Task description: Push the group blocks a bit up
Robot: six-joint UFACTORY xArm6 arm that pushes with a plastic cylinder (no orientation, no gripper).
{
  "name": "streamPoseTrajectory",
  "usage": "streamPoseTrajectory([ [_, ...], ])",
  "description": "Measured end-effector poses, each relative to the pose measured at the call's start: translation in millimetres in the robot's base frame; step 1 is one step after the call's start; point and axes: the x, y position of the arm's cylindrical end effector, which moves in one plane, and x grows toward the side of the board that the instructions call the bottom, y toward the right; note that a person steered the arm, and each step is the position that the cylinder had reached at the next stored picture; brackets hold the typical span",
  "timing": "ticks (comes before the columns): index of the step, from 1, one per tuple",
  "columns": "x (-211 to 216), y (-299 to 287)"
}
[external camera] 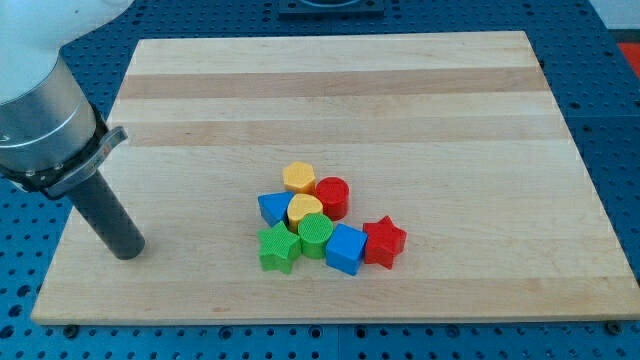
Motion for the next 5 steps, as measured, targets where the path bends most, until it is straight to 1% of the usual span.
streamPoseTrajectory([
  [2,0,0],
  [4,30,11],
  [5,58,17],
])
